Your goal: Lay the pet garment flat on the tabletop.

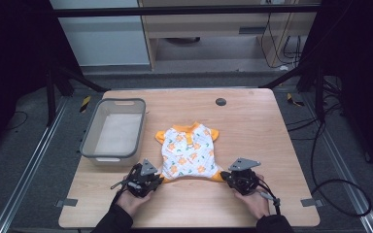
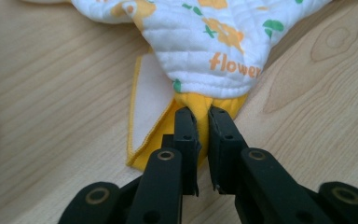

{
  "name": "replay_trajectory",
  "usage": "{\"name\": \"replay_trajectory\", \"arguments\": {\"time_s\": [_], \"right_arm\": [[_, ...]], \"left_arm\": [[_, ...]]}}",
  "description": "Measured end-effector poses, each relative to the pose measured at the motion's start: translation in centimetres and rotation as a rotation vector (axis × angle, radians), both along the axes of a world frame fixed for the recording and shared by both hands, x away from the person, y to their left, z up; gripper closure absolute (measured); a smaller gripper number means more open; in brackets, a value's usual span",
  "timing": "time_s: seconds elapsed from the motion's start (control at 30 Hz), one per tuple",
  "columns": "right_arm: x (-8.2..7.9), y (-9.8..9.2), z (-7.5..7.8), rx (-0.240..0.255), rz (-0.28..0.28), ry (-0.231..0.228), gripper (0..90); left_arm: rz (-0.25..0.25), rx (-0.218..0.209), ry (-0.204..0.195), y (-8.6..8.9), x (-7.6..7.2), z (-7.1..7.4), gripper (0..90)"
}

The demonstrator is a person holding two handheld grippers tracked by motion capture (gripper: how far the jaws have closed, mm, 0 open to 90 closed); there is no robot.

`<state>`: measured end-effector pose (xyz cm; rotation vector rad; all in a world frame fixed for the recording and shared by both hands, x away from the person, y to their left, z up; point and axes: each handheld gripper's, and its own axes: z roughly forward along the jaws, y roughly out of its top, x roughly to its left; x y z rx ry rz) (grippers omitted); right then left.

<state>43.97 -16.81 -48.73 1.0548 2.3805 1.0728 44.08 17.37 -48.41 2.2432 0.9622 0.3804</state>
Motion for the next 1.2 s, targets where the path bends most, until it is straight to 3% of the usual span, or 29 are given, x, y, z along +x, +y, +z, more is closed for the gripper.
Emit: {"name": "replay_trajectory", "arguments": {"time_s": [0.23, 0.4, 0.53, 0.67, 0.77, 1.0, 1.1, 1.17, 1.2], "right_arm": [[-0.9, -0.9, 2.1, 0.092, 0.006, -0.016, 88.8], [-2.0, -1.6, 3.9, 0.115, 0.015, -0.050, 88.7], [-3.3, -2.5, 5.5, 0.137, 0.020, -0.079, 88.7], [-3.5, -3.0, 6.7, 0.160, 0.003, -0.104, 88.4], [-2.6, -2.9, 6.5, 0.159, -0.020, -0.092, 88.2], [2.4, -2.3, 2.6, 0.098, -0.129, 0.003, 86.0], [3.4, -2.0, 1.4, 0.060, -0.151, 0.011, 84.0], [3.6, -1.9, 1.2, 0.059, -0.157, 0.001, 80.8], [3.5, -1.9, 1.3, 0.055, -0.156, -0.021, 78.5]], "left_arm": [[-0.019, -0.133, -0.046, 0.9, -0.9, 2.6, 84.1], [-0.050, -0.202, -0.081, 0.9, -1.9, 4.7, 84.1], [-0.074, -0.269, -0.077, 0.8, -2.5, 6.3, 84.0], [-0.077, -0.254, -0.087, 0.3, -2.0, 6.9, 83.7], [-0.059, -0.235, -0.070, -0.2, -0.8, 6.5, 83.5], [0.032, -0.208, 0.001, -1.1, 3.3, 3.8, 80.5], [0.053, -0.168, 0.000, -1.4, 3.9, 2.8, 76.3], [0.057, -0.140, -0.009, -1.4, 3.9, 2.6, 72.1], [0.064, -0.147, -0.020, -1.3, 3.9, 2.7, 67.6]]}}
